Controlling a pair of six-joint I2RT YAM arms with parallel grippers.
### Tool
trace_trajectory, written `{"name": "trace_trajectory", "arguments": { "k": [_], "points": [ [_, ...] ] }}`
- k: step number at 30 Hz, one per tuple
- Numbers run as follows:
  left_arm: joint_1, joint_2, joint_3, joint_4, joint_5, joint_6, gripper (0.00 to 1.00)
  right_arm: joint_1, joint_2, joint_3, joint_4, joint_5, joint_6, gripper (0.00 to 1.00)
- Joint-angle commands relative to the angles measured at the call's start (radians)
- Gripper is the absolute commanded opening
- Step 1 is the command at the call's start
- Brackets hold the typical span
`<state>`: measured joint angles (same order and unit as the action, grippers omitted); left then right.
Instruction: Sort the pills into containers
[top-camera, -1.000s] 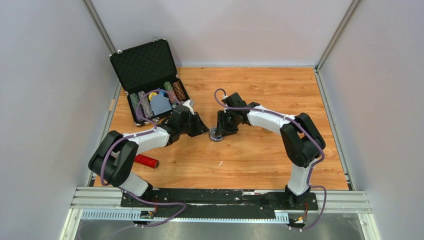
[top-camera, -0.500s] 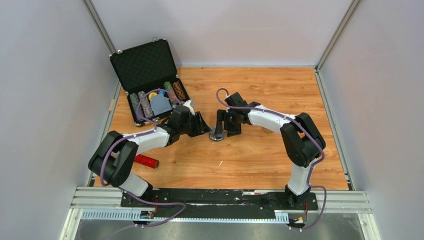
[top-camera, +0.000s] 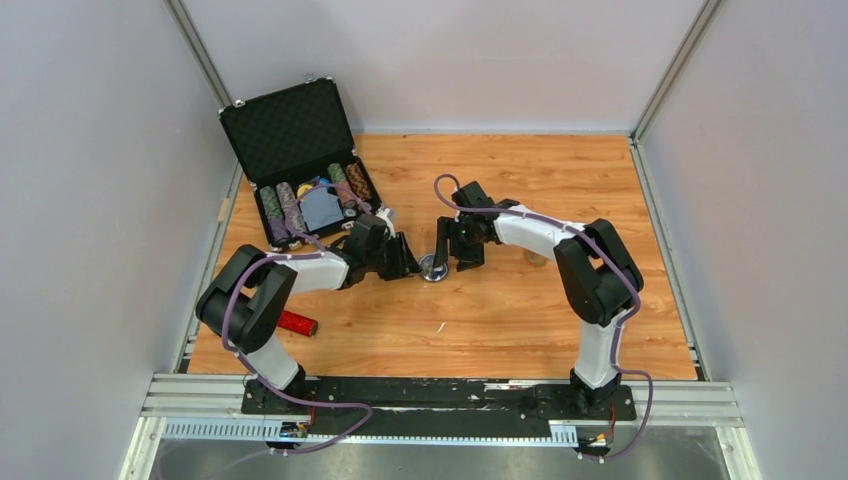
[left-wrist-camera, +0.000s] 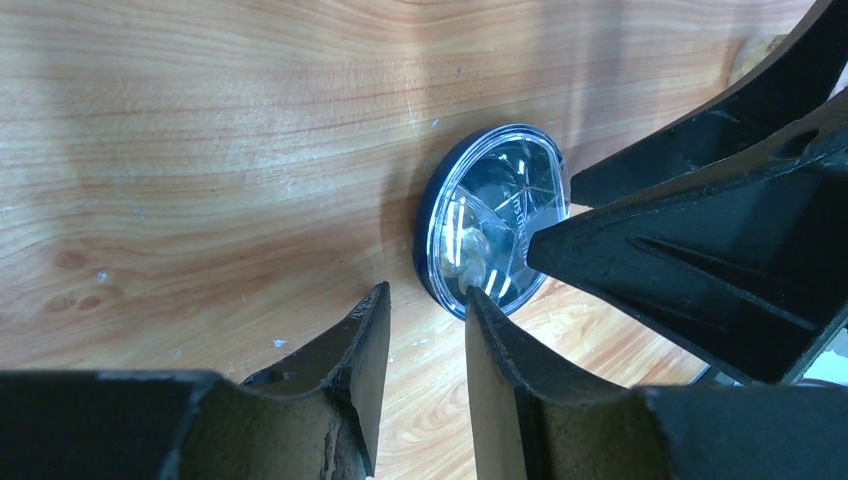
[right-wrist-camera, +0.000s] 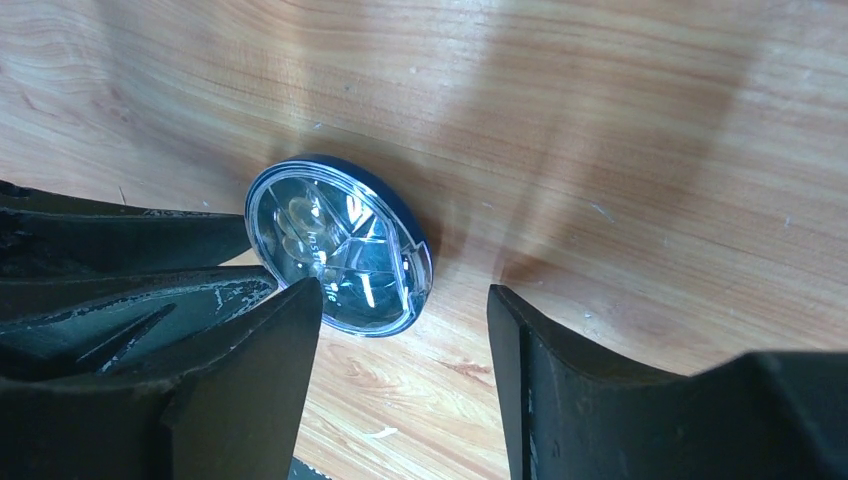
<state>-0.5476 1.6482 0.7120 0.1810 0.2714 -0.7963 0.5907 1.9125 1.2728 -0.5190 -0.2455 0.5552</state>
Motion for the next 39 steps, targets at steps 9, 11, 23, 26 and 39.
{"name": "trace_trajectory", "arguments": {
  "k": [9, 11, 23, 26, 39],
  "points": [
    [-0.001, 0.044, 0.04, -0.026, -0.002, 0.037, 0.34, -0.001, 0.04, 0.028, 0.008, -0.031, -0.046, 0.53],
    [-0.002, 0.048, 0.04, -0.034, -0.005, 0.039, 0.31, 0.0, 0.048, 0.026, 0.008, -0.031, -0.047, 0.52],
    [-0.001, 0.006, 0.083, -0.093, -0.054, 0.069, 0.35, -0.002, 0.033, 0.068, -0.038, 0.037, -0.036, 0.54],
    [-0.001, -0.034, 0.131, -0.141, -0.094, 0.101, 0.4, -0.01, 0.01, 0.116, -0.078, 0.067, -0.03, 0.57],
    [0.006, -0.406, 0.363, -0.545, -0.439, 0.306, 0.97, -0.201, -0.351, 0.201, -0.24, 0.238, -0.066, 0.69]
  ]
}}
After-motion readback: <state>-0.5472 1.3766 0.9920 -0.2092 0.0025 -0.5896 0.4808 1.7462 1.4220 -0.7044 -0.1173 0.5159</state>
